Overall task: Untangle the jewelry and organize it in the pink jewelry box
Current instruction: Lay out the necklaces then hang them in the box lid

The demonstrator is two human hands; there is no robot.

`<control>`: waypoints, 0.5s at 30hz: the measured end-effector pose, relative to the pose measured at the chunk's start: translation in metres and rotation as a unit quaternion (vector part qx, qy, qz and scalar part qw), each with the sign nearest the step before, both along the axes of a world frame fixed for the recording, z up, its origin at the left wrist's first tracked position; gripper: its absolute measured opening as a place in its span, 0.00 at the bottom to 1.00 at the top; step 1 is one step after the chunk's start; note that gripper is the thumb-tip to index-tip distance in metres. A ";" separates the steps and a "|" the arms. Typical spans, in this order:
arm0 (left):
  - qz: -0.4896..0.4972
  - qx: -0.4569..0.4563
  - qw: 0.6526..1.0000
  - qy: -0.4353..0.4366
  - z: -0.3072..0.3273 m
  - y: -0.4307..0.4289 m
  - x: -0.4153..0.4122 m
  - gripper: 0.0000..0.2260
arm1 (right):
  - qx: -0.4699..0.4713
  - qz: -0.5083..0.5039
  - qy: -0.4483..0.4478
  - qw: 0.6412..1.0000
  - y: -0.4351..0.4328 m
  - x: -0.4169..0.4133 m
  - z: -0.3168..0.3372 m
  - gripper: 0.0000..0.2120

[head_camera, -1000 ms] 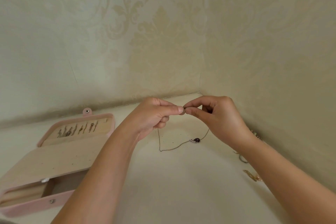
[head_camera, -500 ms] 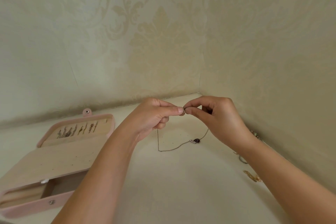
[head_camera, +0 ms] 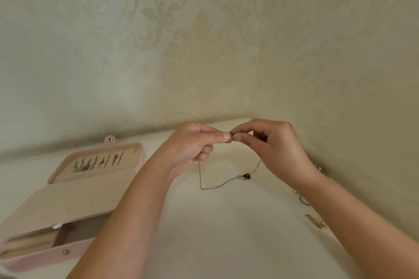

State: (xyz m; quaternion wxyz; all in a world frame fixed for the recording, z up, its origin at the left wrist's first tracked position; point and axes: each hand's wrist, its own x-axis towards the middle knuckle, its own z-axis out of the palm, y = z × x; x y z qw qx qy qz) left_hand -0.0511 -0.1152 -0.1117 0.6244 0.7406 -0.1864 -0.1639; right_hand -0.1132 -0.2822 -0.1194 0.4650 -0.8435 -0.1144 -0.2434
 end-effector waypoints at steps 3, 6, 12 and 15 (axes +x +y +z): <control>-0.012 -0.004 1.000 0.005 0.002 0.001 -0.002 0.04 | 0.035 0.013 0.017 0.999 -0.001 0.000 0.001 0.05; -0.033 -0.002 0.999 0.010 0.005 0.004 -0.004 0.05 | 0.021 0.024 0.017 0.999 -0.001 -0.001 0.003 0.06; -0.057 -0.019 0.998 0.006 0.011 0.011 -0.005 0.07 | -0.007 0.026 -0.009 1.000 0.000 -0.004 0.006 0.04; -0.063 -0.028 0.998 0.005 0.011 0.014 -0.004 0.09 | -0.024 0.033 -0.022 0.999 0.002 -0.008 0.009 0.04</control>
